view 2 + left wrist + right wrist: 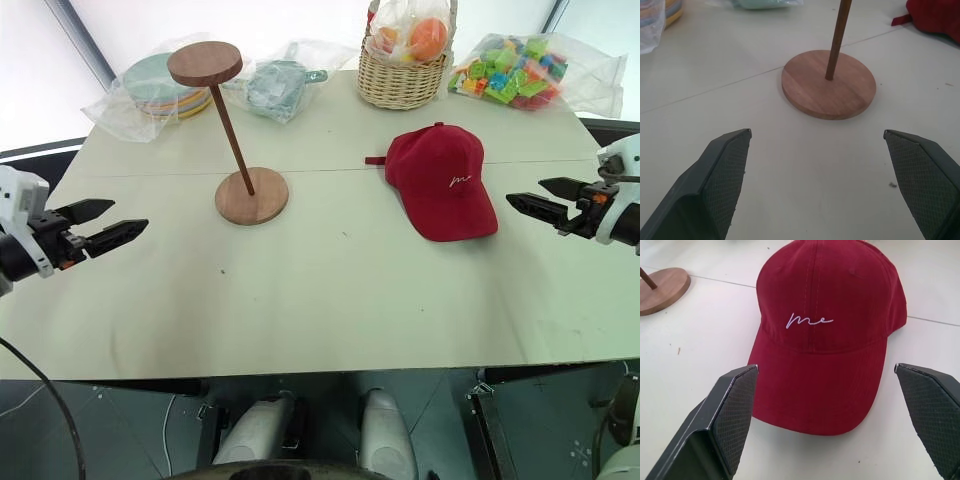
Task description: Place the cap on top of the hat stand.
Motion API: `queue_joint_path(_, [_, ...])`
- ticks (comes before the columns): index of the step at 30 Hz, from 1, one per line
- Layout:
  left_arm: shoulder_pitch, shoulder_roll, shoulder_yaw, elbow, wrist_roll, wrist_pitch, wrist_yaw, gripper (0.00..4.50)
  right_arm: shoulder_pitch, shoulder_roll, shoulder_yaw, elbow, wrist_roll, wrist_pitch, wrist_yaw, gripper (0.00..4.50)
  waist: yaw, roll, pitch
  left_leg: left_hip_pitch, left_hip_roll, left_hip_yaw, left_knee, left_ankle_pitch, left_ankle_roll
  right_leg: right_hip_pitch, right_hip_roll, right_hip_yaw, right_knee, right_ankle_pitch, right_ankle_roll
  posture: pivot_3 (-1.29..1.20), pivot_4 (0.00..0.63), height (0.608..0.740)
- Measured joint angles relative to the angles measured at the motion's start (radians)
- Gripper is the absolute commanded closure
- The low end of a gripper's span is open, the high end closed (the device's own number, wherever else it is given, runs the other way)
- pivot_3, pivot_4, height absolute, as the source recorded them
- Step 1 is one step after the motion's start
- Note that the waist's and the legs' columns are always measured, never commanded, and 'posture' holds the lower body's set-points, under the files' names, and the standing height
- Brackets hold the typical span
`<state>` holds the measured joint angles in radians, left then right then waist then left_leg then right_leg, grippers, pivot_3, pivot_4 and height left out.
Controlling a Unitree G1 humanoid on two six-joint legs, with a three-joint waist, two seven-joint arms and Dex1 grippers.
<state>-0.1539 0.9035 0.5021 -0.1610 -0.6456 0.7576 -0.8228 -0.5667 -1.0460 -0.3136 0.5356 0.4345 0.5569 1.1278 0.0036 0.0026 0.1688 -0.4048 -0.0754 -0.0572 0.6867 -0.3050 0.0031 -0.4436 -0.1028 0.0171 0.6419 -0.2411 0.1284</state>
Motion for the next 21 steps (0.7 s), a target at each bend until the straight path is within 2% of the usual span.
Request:
queue_joint_path(17, [0.003,0.003,0.005,0.002,0.005,-0.006,-0.008,0.06,-0.018,0.002,0.015,0.01,-0.008,0.0,0.007,0.0,0.001,0.0,0.0,0.0,0.0,0.0,0.0,0.0,0.0,0.0,0.0,0.0,0.0,0.0,0.0,0.0,0.15,0.74])
queue_joint_path(21, [-0.017,0.047,0.005,0.009,0.001,-0.012,-0.063,0.06,-0.023,0.002,0.018,0.013,-0.012,0.0,0.008,0.0,0.001,0.0,0.0,0.0,0.0,0.0,0.0,0.0,0.0,0.0,0.0,0.0,0.0,0.0,0.0,0.0,0.15,0.74])
